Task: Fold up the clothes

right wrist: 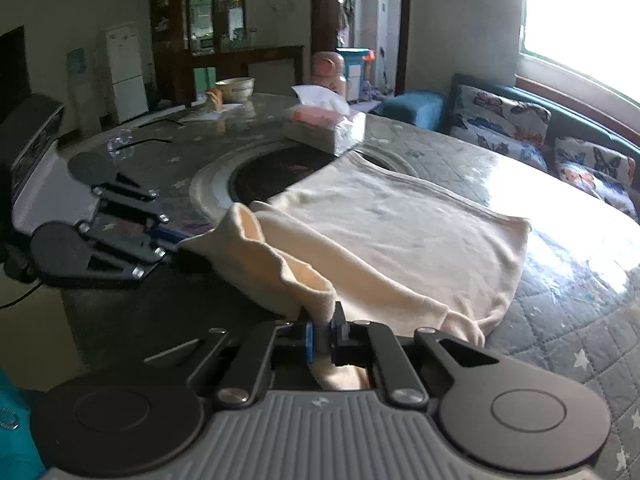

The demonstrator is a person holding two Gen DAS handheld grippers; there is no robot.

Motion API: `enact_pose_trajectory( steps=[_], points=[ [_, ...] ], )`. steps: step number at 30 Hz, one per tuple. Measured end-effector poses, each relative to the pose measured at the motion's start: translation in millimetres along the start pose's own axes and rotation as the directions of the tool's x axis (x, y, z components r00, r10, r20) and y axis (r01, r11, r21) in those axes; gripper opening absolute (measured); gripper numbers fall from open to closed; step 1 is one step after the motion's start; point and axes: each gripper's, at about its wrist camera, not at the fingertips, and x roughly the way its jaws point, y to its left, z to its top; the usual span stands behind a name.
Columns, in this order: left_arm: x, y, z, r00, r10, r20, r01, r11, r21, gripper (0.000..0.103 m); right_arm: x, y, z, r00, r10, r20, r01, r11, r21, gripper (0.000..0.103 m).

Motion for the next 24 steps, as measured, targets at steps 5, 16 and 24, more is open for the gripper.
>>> enact_pose_trajectory(
  steps=[5,16,24],
  points=[
    [-30,0,2,0.998,-0.049,0.025,0.05,0.998,-0.049,0.009,-29,16,-1,0.999,0.028,0.042,-0.026,0.998,-0.062,0.006],
    [-112,-27,-13,0.98,-0.196,-0.04,0.193,0.978,-0.083,0.009,-103,53,-11,0.974,0.211,-0.079,-0.213,0.977,-0.021,0.006],
    [-88,6,15,0.987,-0.163,0.015,0.163,0.977,-0.138,0.009,-95,23,14,0.981,0.187,-0.053,-0.186,0.982,0.016,0.006]
  ],
)
